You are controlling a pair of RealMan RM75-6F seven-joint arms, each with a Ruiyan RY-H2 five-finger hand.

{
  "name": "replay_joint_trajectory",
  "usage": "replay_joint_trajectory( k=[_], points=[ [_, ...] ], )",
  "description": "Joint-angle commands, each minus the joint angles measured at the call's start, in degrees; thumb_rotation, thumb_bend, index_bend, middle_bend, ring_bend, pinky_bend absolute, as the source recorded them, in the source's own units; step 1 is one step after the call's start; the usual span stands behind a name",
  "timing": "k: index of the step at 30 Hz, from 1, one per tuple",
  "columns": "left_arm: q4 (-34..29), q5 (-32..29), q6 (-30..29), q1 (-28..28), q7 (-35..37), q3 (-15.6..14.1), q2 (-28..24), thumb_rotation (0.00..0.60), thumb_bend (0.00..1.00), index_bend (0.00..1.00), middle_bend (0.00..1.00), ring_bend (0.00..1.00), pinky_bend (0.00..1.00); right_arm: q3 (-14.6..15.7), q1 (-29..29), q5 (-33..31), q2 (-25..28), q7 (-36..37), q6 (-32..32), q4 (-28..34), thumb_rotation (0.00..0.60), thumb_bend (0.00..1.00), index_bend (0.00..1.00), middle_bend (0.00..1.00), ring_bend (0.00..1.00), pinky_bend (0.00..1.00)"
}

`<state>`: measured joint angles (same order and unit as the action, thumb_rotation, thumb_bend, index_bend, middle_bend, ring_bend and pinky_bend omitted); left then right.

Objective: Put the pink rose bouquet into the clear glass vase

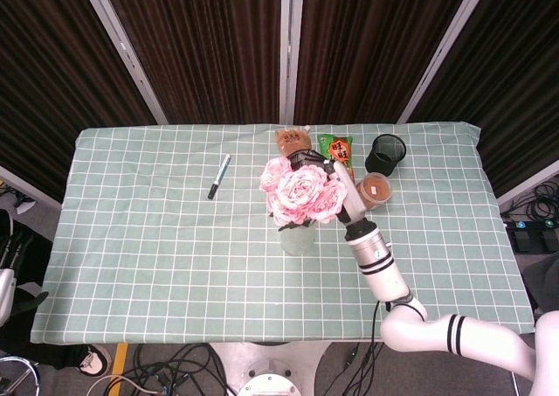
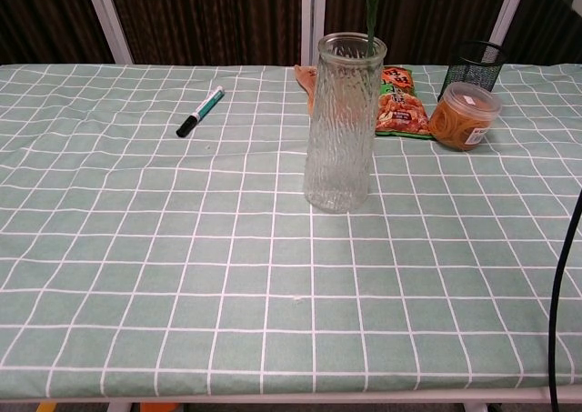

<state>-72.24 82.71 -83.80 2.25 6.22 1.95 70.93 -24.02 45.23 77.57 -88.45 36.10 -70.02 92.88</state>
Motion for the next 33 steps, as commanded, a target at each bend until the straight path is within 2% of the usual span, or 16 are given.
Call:
replay_joint_trajectory(
  k=[1,6,9,12,13,16,18,21,24,29,32,33],
  points=[
    [0.56,-0.13,-0.07,-0.15,-0.15,0.01,0.23,0.600,0.01,0.08,0.00,0.00,0.04,1.42,0.03,1.43,-1.82,3.75,0.69,-3.82,0.600,0.08,0.64,0.47,0.32,0.41],
    [1.29,-0.30,0.25,-0.22,0.34,0.01,0.59,0.600,0.01,0.08,0.00,0.00,0.04,2.77,0.05,2.90,-2.67,6.21,1.15,-6.45,0.600,0.03,0.63,0.46,0.30,0.41],
    [1.59,-0.23,0.40,-0.23,0.71,-0.06,0.76,0.600,0.01,0.08,0.00,0.00,0.04,3.75,0.08,3.79,-2.48,6.97,1.85,-7.51,0.600,0.01,0.56,0.42,0.26,0.38],
    [1.76,-0.18,0.40,-0.31,1.04,-0.10,0.84,0.600,0.01,0.08,0.00,0.00,0.04,4.59,-0.12,4.13,-2.16,7.76,2.55,-7.94,0.600,0.00,0.42,0.36,0.21,0.32],
    [1.78,-0.15,0.36,-0.34,1.11,-0.12,0.82,0.600,0.01,0.08,0.00,0.00,0.04,4.79,-0.19,4.27,-1.93,8.01,2.72,-7.94,0.600,0.00,0.34,0.33,0.18,0.29],
    [1.64,-0.08,0.30,-0.41,1.30,-0.12,0.67,0.600,0.01,0.08,0.00,0.00,0.04,5.79,-0.47,4.81,-0.53,9.02,3.90,-7.72,0.600,0.00,0.10,0.21,0.07,0.20],
    [1.33,0.00,0.34,-0.33,1.29,-0.08,0.45,0.600,0.01,0.08,0.00,0.00,0.04,6.50,-0.57,5.35,0.70,9.64,4.84,-7.71,0.600,0.00,0.01,0.12,0.01,0.12],
    [0.55,0.40,0.06,-0.06,0.51,0.08,0.08,0.600,0.01,0.08,0.00,0.00,0.04,6.81,-1.20,5.74,3.14,9.86,5.05,-7.24,0.600,0.00,0.00,0.04,0.00,0.06],
    [-0.18,0.78,-0.29,0.13,-0.43,0.18,-0.12,0.600,0.01,0.08,0.00,0.00,0.04,7.86,-2.67,6.70,5.30,6.45,3.58,-6.63,0.600,0.00,0.00,0.02,0.00,0.04],
    [-0.94,1.04,-0.20,0.30,-1.91,0.01,-0.23,0.600,0.01,0.08,0.00,0.00,0.04,13.30,-6.74,11.52,11.50,-7.52,0.64,-7.23,0.600,0.00,0.00,0.00,0.00,0.01],
    [-1.30,1.12,0.11,0.49,-2.86,-0.11,-0.32,0.600,0.01,0.08,0.00,0.00,0.04,16.32,-10.48,11.30,15.00,-18.50,-0.86,-6.36,0.600,0.00,0.00,0.00,0.00,0.00],
    [-1.33,1.19,0.13,0.53,-3.18,-0.14,-0.34,0.600,0.01,0.08,0.00,0.00,0.04,16.90,-11.14,10.96,15.69,-20.17,-0.78,-5.86,0.600,0.00,0.00,0.00,0.00,0.00]
  ],
)
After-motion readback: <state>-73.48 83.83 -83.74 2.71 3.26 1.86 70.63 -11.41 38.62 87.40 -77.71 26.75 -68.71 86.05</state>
